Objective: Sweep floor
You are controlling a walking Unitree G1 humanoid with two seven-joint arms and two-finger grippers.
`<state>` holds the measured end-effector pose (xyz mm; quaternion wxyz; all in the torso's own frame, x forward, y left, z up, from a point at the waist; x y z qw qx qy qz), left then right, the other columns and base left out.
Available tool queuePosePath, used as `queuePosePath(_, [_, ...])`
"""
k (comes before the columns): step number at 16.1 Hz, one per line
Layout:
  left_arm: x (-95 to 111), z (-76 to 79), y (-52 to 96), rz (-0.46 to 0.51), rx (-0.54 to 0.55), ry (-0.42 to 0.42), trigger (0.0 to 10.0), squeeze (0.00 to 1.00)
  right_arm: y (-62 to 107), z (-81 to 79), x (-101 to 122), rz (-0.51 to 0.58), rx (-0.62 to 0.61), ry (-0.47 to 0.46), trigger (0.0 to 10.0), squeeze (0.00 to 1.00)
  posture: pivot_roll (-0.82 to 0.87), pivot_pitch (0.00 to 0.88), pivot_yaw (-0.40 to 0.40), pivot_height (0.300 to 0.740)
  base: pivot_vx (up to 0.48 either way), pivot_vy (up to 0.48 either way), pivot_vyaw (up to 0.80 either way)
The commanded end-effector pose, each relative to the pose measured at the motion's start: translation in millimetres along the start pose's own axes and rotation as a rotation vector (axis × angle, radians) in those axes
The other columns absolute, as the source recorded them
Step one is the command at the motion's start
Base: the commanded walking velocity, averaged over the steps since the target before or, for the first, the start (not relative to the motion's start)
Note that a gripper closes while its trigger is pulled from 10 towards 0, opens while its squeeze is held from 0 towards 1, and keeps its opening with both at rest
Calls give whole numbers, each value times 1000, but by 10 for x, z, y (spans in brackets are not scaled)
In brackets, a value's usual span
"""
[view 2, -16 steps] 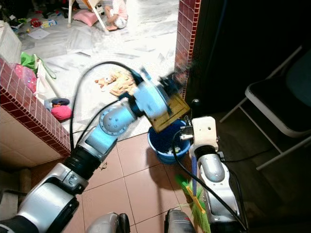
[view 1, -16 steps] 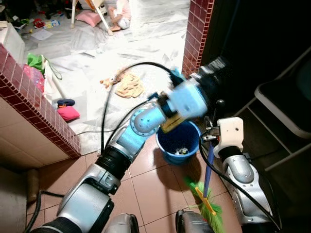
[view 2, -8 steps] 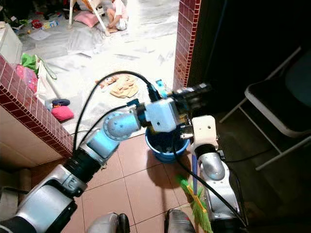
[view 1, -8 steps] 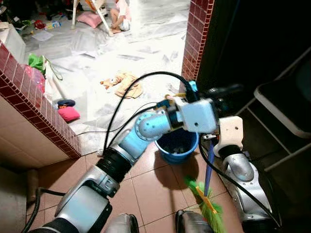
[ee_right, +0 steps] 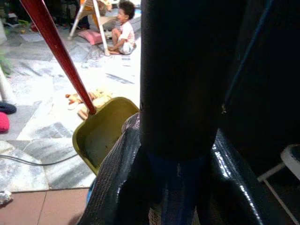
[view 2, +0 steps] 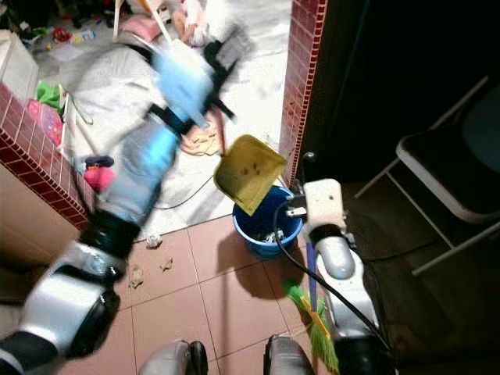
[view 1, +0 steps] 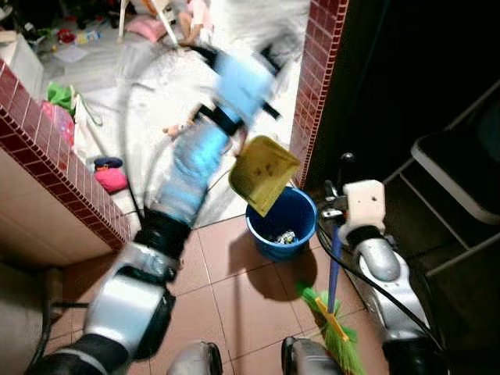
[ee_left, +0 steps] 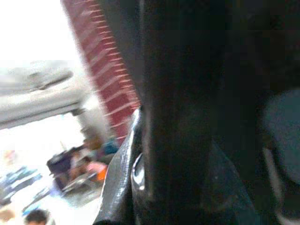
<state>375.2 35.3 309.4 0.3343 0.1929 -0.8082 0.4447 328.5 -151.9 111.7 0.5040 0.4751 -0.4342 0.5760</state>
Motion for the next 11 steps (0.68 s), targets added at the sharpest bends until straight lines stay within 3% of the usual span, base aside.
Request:
queuePosePath(1, [466,-299,-164,161,103,-34,10000,0,-40,-80,60,33,24,-11,10000,0,-108,56,35,740,0,0,0])
queuePosePath(2, [563,-579,-162,165,218,-57,10000,0,-67,-141,58,35,40,-19,10000,0,-99,51,34,740,0,0,0])
queuePosePath(4, [520,-765,-102,121,297,-98,10000,0,-88,-183,49,34,52,-27,10000,0,-88,45,32,740,0,0,0])
queuePosePath(5, [221,-1012,147,-28,408,-153,10000,0,-123,-237,32,28,70,-42,10000,0,-75,38,29,740,0,0,0])
queuePosePath(6, [79,-1109,322,-96,461,-166,10000,0,-138,-262,18,21,79,-52,10000,0,-70,35,25,740,0,0,0])
queuePosePath(8, [-160,-1179,679,-201,517,-176,10000,0,-195,-268,-24,0,71,-85,10000,0,-50,28,15,740,0,0,0])
queuePosePath(9, [-208,-1175,735,-223,528,-172,10000,0,-201,-270,-23,0,72,-85,10000,0,-48,25,14,740,0,0,0])
queuePosePath(10, [-419,-1061,909,-311,524,-117,10000,0,-231,-279,3,17,79,-84,10000,0,-41,20,9,740,0,0,0])
queuePosePath(11, [-463,-1025,940,-328,521,-104,10000,0,-238,-280,10,22,83,-83,10000,0,-38,18,6,740,0,0,0])
Point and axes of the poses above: a point about 5 cm out from each wrist's last joint towards the gripper, its own y axis pointing back from the gripper into the wrist, its own x axis along the axis of the wrist's last joint, z = x × y, the point moved 4 cm from there along -y, pointing out of the wrist towards the gripper, and after that the axes turned 1 degree about -y, right-handed, at the moved point
